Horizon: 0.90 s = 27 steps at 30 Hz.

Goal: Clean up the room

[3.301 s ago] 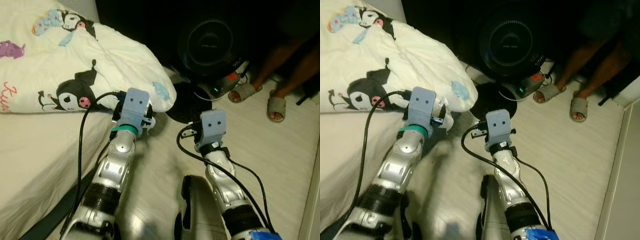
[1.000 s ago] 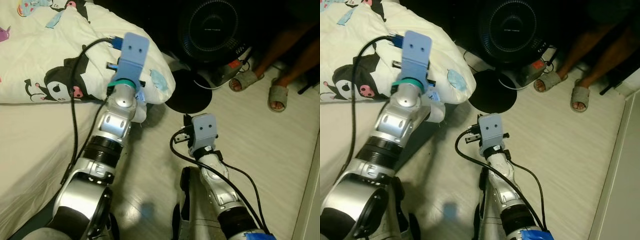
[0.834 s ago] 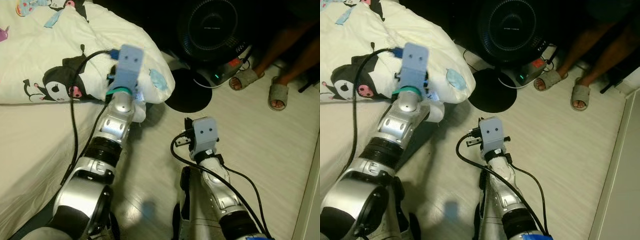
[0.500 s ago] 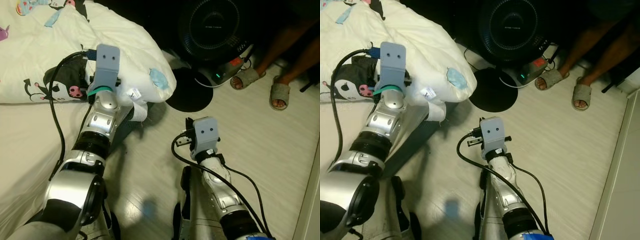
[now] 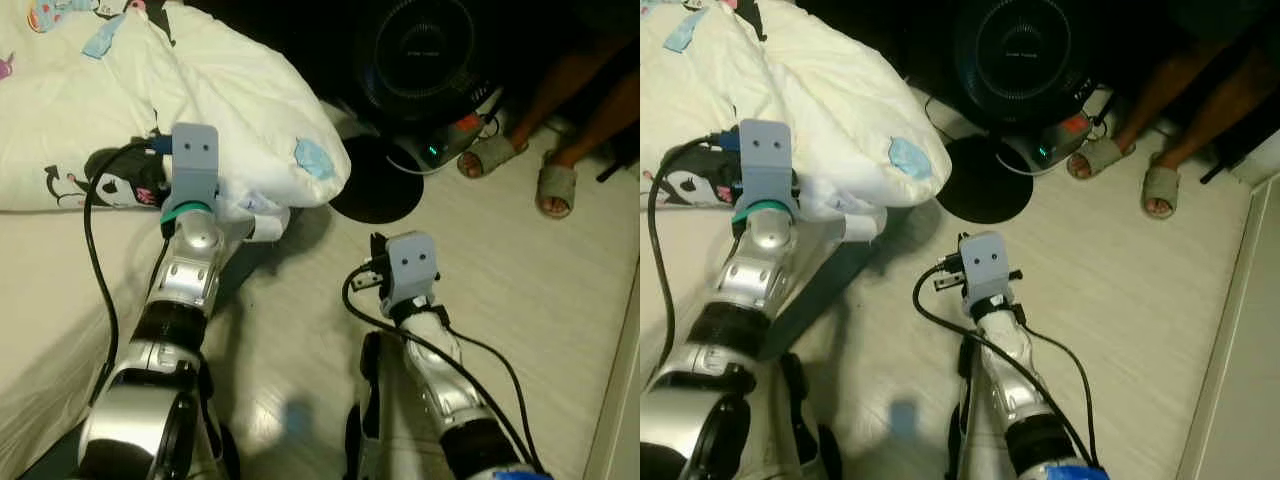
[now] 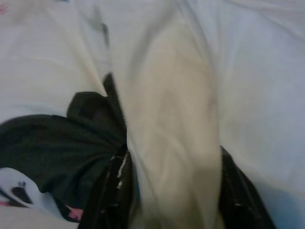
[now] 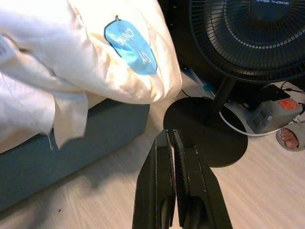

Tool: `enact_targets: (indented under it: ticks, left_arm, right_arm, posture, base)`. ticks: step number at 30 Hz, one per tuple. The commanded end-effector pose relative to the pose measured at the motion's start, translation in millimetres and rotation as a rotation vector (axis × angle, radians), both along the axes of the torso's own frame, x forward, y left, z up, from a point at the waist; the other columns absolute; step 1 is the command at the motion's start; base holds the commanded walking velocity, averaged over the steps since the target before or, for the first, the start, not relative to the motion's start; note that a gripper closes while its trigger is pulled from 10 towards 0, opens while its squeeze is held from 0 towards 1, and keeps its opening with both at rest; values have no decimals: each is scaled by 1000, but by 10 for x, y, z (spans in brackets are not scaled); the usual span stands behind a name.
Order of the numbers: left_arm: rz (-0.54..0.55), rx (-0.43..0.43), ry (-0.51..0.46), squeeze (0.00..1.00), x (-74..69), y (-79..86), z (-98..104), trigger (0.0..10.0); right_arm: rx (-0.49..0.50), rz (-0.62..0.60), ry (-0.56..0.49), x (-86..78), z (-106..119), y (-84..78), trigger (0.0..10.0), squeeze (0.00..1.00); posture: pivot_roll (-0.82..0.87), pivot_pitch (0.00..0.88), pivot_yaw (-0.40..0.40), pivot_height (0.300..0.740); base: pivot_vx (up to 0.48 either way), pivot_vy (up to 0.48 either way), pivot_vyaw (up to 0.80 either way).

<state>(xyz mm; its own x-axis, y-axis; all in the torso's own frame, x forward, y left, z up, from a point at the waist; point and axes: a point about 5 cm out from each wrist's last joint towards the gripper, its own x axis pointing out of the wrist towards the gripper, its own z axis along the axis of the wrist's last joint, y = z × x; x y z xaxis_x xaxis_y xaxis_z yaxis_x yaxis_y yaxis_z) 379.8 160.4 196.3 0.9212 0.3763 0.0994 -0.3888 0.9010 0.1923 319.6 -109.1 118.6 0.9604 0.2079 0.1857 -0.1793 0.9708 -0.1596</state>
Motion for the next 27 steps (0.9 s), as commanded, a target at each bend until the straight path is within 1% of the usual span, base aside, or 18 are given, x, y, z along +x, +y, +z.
enact_targets:
  ticks: [1, 2, 3, 8, 11, 13, 14, 15, 16, 17, 18, 20, 21, 22, 23, 24, 26, 27]
  left_arm:
    - [-50, -20, 43, 0, -61, -42, -117, 0]
    - [-50, -20, 43, 0, -61, -42, -117, 0]
    - [-100, -20, 24, 0, -127, -73, -96, 0]
    - [-151, -13, 1, 0, -201, -73, -36, 0]
    - [-305, 60, -25, 0, -256, -47, 128, 0]
    - [-305, 60, -25, 0, -256, -47, 128, 0]
    - [-355, 79, -34, 0, -278, -22, 182, 2627]
    - [-423, 128, -40, 0, -306, 17, 252, 10000]
    - [-423, 128, -40, 0, -306, 17, 252, 10000]
    - [-523, 189, -43, 0, -356, 29, 324, 10000]
    - [-593, 234, -40, 0, -396, 28, 366, 10000]
    - [-749, 343, -3, 0, -502, -24, 377, 10000]
    - [-787, 387, 12, 0, -537, -38, 369, 10000]
    - [-787, 387, 12, 0, -537, -38, 369, 10000]
    - [-857, 461, 45, 0, -592, -45, 337, 10000]
    - [-903, 535, 94, 0, -629, -14, 291, 10000]
    - [-962, 644, 183, 0, -687, 77, 232, 10000]
    - [-973, 679, 211, 0, -700, 129, 226, 10000]
  right_arm:
    - [10, -12, 24, -27, -73, -34, 10000, 0]
    - [10, -12, 24, -27, -73, -34, 10000, 0]
    - [8, -13, 24, -30, -78, -40, 10000, 0]
    - [7, -15, 23, -27, -77, -46, 10000, 0]
    - [7, -19, 21, -20, -72, -63, 10000, 0]
    - [7, -19, 21, -20, -72, -63, 10000, 0]
    - [7, -20, 21, -19, -73, -69, 10000, 0]
    - [6, -22, 21, -18, -76, -74, 10000, 0]
    - [6, -22, 21, -18, -76, -74, 10000, 0]
    - [6, -22, 22, -16, -79, -77, 10000, 0]
    - [6, -23, 23, -14, -80, -80, 10000, 0]
    - [5, -22, 23, -7, -80, -74, 10000, 0]
    - [5, -22, 23, -5, -79, -72, 10000, 0]
    - [5, -22, 23, -5, -79, -72, 10000, 0]
    - [6, -22, 22, 0, -74, -68, 10000, 0]
    - [6, -23, 21, 3, -70, -67, 10000, 0]
    - [6, -26, 19, 7, -67, -69, 10000, 0]
    - [6, -27, 19, 6, -67, -73, 10000, 0]
  posture:
    - [-21, 283, -14, 527]
    - [-21, 283, -14, 527]
    - [-20, 279, -15, 527]
    - [-19, 277, -14, 527]
    - [-11, 271, -10, 527]
    - [-11, 271, -10, 527]
    - [-11, 271, -10, 527]
    - [-5, 270, -10, 527]
    - [-5, 270, -10, 527]
    - [-1, 269, -10, 527]
    - [-1, 269, -10, 527]
    - [2, 268, -9, 527]
    - [2, 268, -9, 527]
    - [2, 268, -9, 527]
    - [0, 268, -10, 527]
    - [0, 268, -10, 527]
    - [1, 269, -3, 527]
    - [1, 269, -3, 527]
  base:
    - [0, 0, 0]
    - [0, 0, 0]
    - [0, 0, 0]
    - [0, 0, 0]
    - [0, 0, 0]
    - [0, 0, 0]
    - [0, 0, 0]
    - [0, 0, 0]
    - [0, 0, 0]
    - [0, 0, 0]
    - [0, 0, 0]
    - [0, 0, 0]
    - [0, 0, 0]
    - [0, 0, 0]
    - [0, 0, 0]
    - [0, 0, 0]
    - [0, 0, 0]
    - [0, 0, 0]
